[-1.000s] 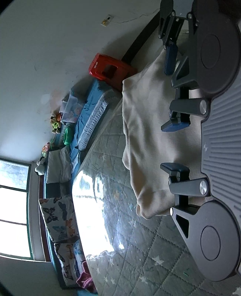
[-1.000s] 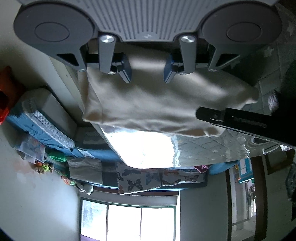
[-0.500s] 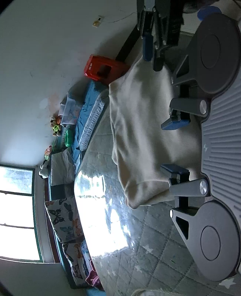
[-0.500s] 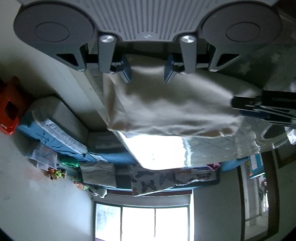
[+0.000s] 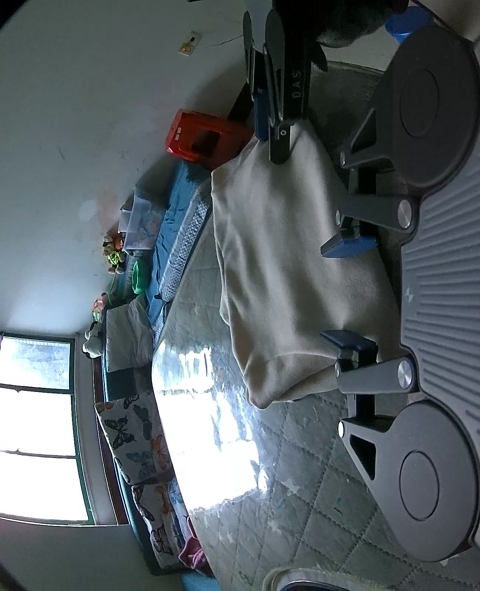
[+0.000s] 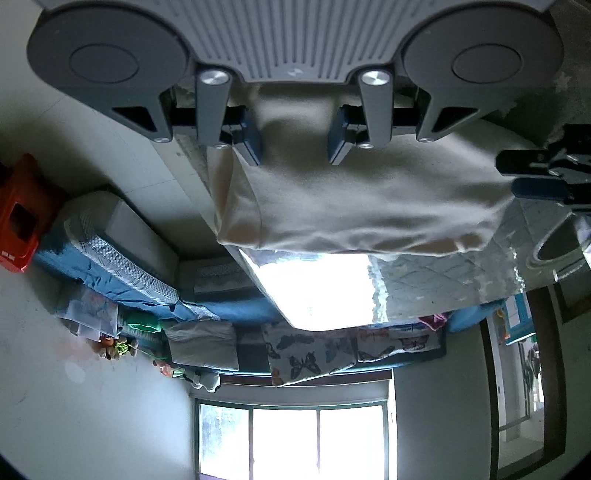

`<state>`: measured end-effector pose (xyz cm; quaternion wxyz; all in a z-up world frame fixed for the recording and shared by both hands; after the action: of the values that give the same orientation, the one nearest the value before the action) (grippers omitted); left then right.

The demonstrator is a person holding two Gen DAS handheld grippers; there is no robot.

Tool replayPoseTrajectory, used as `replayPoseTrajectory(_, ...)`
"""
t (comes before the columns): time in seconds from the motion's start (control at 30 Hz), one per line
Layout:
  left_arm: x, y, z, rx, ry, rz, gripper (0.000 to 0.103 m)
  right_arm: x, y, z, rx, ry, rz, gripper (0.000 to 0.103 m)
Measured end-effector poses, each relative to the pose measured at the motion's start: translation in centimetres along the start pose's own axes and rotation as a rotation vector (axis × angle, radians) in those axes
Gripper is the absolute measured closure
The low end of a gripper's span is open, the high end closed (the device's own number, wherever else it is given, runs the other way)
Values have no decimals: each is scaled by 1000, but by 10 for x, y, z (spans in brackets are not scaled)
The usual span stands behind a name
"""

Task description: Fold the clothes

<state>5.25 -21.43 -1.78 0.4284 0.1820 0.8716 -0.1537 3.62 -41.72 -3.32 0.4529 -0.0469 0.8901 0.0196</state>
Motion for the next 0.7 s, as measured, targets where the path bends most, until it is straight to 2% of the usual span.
replayPoseTrajectory(0.43, 6, 10, -12, -27, 20, -46, 46, -3, 11, -17, -1, -14, -17, 51)
replayPoseTrajectory(0.53, 8, 9, -15, -34, 21, -42, 40, -1, 17, -20, -10, -16, -17, 48)
replayPoseTrajectory(0.7, 11, 8, -21, -43, 20, -42, 28, 2, 26, -25, -21, -15, -21, 35)
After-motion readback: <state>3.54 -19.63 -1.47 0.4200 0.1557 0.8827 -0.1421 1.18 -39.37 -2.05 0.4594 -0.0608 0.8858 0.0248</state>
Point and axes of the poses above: each gripper's, at about its wrist camera, not at the fingertips, and z roughly the way its jaws point, y to its left, x to its underside, the point moved 8 cm from there along z, roughly the way its jaws point, and after that the axes turned 2 degrees about x, right-handed, at the moved point
